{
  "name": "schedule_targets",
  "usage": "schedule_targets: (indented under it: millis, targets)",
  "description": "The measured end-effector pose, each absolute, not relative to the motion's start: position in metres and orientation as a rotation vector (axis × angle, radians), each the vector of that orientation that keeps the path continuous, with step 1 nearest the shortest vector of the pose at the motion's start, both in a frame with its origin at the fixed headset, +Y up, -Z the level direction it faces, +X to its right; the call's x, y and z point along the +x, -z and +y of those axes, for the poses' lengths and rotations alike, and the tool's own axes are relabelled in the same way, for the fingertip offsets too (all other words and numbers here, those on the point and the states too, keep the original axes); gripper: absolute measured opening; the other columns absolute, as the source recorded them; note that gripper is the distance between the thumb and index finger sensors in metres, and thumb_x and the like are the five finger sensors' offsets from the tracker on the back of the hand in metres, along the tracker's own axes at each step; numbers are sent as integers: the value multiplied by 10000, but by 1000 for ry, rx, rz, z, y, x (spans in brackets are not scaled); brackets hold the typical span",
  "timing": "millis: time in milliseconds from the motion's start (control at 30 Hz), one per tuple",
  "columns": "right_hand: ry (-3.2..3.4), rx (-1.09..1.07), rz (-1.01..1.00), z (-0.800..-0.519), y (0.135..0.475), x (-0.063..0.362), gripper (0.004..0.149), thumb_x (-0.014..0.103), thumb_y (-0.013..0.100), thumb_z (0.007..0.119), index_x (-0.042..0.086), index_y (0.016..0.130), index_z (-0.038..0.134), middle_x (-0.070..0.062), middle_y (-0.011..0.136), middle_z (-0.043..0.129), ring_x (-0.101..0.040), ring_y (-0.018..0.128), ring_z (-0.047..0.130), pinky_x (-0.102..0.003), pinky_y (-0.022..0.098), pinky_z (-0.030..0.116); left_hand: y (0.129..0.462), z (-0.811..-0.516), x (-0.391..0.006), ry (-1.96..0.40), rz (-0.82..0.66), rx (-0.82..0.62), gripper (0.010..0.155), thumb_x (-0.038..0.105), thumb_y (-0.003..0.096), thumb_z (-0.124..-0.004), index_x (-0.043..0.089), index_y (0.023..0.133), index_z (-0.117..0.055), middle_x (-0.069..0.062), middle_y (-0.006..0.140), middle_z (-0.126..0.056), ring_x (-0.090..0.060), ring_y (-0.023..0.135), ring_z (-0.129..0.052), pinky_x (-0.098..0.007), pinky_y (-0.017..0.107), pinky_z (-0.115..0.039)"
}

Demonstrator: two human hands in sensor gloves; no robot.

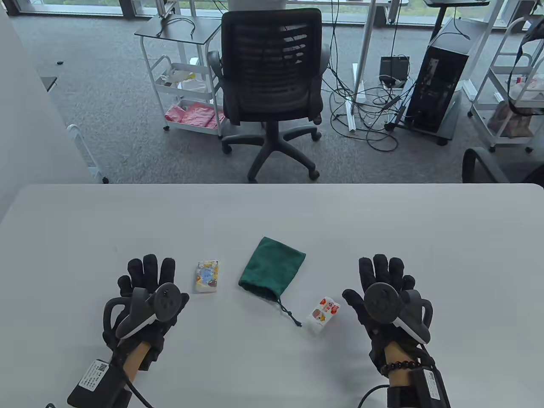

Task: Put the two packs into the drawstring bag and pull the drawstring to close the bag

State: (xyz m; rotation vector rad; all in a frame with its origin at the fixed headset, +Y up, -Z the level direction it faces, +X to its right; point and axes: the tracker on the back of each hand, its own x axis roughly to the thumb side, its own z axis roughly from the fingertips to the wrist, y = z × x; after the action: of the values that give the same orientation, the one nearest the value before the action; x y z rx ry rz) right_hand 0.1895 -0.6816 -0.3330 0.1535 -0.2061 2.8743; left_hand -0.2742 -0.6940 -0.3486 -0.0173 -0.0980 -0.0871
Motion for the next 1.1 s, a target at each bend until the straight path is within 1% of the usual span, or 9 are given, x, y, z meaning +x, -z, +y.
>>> schedule_targets:
  millis: [167, 567, 967, 1100]
  targets:
    - [-2869, 154, -240, -677, 330, 190, 792, 514, 527, 662, 89, 1122, 356, -282, 1148, 245, -590, 998, 191, -781, 658, 275, 347, -694, -274, 84, -104, -6, 826, 592, 536, -591, 188, 1126, -178, -268, 1161, -122, -617, 1041, -197, -765, 711, -338]
    - [-2858, 162, -246, -676, 329, 190, 788, 510, 529, 665, 90, 1123, 359, -292, 1147, 260, -595, 999, 207, -786, 656, 279, 347, -696, -273, 78, -110, 26, 803, 588, 536, -595, 195, 1129, -224, -268, 1168, -171, -620, 1047, -248, -762, 714, -365]
    - [-2849, 156, -247, -676, 328, 190, 782, 506, 532, 666, 88, 1122, 369, -293, 1147, 269, -596, 1000, 214, -786, 656, 281, 346, -697, -272, 65, -116, 23, 796, 586, 534, -596, 197, 1130, -239, -268, 1169, -190, -616, 1050, -268, -759, 715, -377]
    - [-2842, 151, -238, -676, 328, 191, 780, 506, 532, 666, 88, 1122, 370, -296, 1146, 267, -598, 999, 211, -787, 655, 279, 345, -698, -271, 62, -112, 18, 785, 585, 536, -595, 223, 1129, -230, -274, 1169, -189, -619, 1049, -266, -761, 715, -374]
